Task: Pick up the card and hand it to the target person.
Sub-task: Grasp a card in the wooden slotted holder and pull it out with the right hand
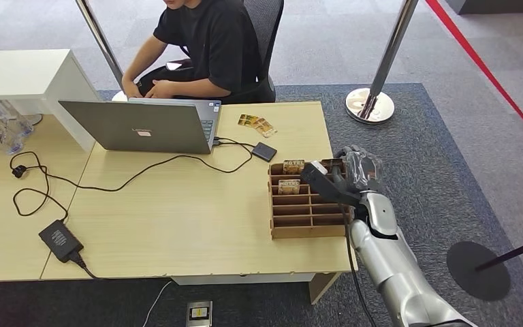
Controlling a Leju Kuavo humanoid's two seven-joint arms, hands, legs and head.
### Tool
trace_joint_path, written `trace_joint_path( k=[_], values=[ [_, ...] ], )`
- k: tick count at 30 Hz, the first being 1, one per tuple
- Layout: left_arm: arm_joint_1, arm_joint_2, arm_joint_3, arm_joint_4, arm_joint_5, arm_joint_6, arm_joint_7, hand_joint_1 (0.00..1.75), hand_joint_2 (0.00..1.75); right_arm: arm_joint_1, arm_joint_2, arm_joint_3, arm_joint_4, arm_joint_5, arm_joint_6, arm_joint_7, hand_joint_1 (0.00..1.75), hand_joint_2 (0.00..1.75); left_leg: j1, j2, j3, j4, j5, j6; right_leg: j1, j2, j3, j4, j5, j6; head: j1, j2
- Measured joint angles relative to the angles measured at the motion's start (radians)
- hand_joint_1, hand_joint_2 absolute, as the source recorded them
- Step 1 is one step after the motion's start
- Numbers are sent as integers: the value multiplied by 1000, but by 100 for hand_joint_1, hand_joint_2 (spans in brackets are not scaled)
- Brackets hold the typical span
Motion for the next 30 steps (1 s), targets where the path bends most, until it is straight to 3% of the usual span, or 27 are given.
trace_joint_path(
  k=[20,25,30],
  values=[
    [3,0,0,0,4,-3,0,0,0,-20,3,0,15,4,21,-5,100,175,0,0,0,0,0,0,0,0,0,0,0,0,0,0],
    [3,1,0,0,4,-2,0,0,0,-33,6,0,25,4,22,-11,120,175,0,0,0,0,0,0,0,0,0,0,0,0,0,0],
    [3,1,0,0,4,-1,0,0,0,-42,8,0,30,4,24,-13,123,175,0,0,0,0,0,0,0,0,0,0,0,0,0,0]
  ],
)
